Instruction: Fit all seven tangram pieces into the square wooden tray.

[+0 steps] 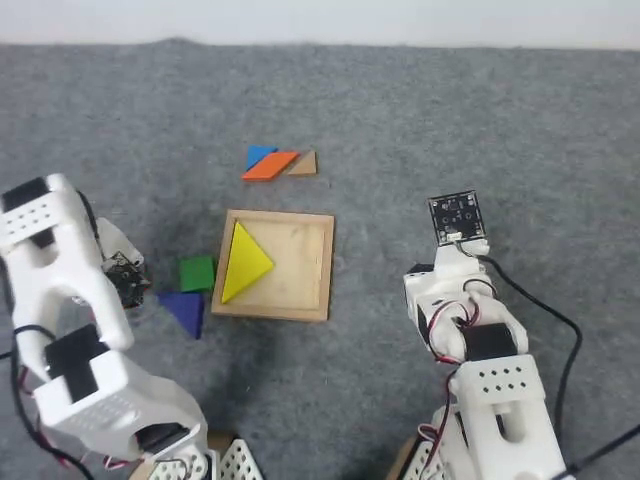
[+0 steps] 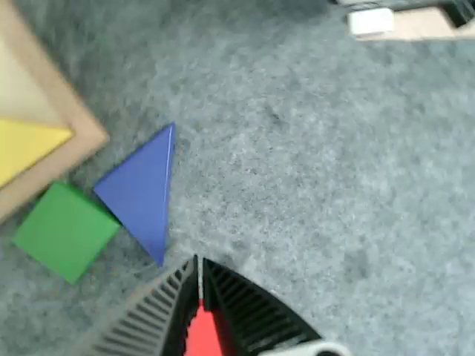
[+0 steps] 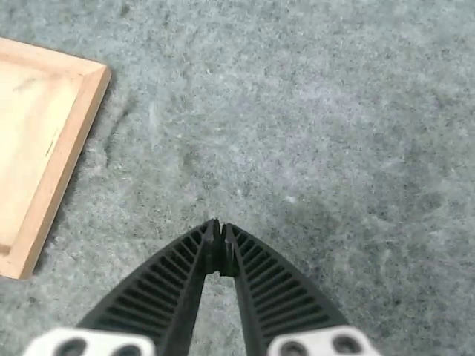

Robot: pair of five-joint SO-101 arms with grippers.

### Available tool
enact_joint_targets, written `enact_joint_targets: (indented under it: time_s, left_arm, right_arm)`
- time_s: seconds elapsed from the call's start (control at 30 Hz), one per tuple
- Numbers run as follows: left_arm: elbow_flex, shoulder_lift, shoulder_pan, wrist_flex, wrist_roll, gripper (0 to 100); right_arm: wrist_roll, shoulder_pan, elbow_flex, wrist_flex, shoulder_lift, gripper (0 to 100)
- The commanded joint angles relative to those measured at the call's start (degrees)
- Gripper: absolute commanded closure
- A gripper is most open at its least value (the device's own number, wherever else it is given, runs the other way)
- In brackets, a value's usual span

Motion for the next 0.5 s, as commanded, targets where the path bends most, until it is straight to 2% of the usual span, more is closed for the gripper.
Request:
enact_joint_targets:
  time_s: [0.0, 0.1, 0.27, 0.47]
  left_arm:
    - [-2.9, -0.4, -1.4, -0.3, -1.4, 99]
    - [-2.5, -0.4, -2.5, -4.9, 7.2, 99]
    - [-2.5, -0.4, -5.2, -17.9, 24.9, 99]
    - [-1.5, -0.4, -5.5, -12.5, 43.4, 99]
  right_arm:
    - [0.0, 0.2, -0.5, -1.2, -1.8, 99.0]
    - [0.0, 0.2, -0.5, -1.3, -1.8, 99.0]
    - [0.0, 0.2, -0.5, -1.3, -1.8, 99.0]
    - [0.0, 0.2, -0.5, -1.3, -1.8, 99.0]
